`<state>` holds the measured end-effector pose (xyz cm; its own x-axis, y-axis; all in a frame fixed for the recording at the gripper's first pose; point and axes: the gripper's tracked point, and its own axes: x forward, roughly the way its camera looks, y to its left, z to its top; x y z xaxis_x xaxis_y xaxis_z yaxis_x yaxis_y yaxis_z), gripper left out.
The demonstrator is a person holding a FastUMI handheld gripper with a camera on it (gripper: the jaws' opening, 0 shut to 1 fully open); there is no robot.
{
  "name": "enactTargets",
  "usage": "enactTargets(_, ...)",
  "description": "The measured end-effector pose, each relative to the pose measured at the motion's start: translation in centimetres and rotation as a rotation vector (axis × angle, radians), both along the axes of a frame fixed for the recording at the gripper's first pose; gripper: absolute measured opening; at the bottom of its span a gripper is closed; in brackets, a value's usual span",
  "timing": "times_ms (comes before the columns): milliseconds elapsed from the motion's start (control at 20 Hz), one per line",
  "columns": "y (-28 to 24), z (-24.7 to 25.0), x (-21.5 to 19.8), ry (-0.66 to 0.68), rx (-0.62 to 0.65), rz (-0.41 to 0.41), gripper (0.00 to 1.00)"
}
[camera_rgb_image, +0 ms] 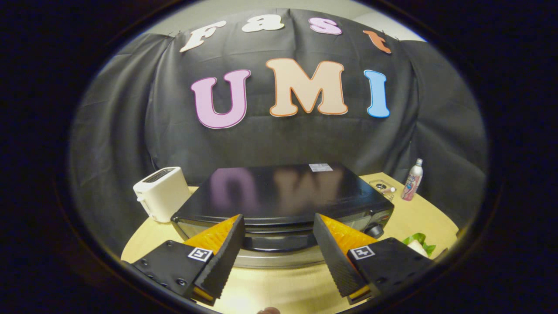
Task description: Open the toaster oven, put the food inside, and close the toaster oven door.
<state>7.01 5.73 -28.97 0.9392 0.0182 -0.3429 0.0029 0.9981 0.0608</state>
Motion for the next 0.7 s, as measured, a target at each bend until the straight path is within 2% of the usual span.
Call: enactTargets(700,-0.7,-1.4,-6.2,0.015,0.028,-0.009,0.98)
